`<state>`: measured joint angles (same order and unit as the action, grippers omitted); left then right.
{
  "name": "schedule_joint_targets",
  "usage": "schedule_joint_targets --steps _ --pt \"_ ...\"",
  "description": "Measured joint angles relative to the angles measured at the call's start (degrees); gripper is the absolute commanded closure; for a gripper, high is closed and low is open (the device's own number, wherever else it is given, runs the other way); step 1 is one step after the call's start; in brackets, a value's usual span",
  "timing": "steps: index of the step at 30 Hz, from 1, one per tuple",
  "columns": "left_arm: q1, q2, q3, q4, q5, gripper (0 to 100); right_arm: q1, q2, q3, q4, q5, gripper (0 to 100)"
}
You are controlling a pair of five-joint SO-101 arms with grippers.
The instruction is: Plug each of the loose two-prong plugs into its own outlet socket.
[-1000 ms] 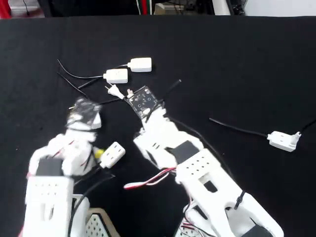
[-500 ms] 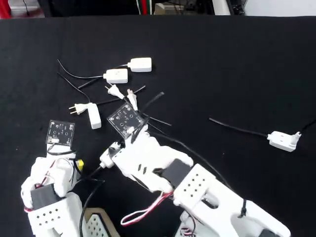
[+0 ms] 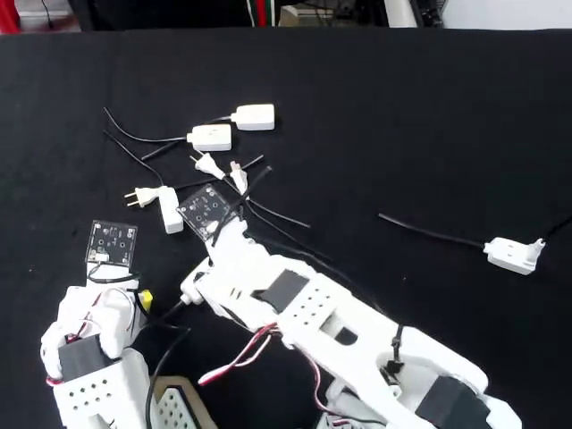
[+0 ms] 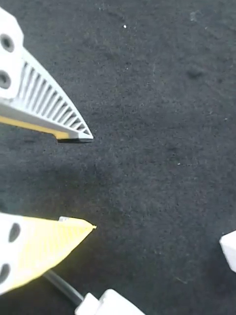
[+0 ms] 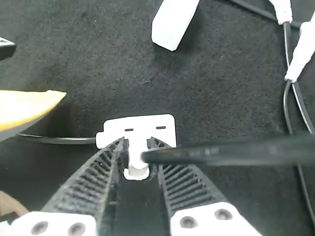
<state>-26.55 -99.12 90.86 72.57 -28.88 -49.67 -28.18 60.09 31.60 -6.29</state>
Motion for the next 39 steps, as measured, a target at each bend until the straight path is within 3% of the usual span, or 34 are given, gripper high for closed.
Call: schedule_joint_targets --steps 14,39 --pt "0.0 0.0 0.0 0.1 0.0 74 5.5 0.0 1.2 -8.3 0.0 98.7" --pt "0.0 0.0 0.0 0.1 0.0 74 3.5 0.0 3.4 -9.1 0.0 98.7"
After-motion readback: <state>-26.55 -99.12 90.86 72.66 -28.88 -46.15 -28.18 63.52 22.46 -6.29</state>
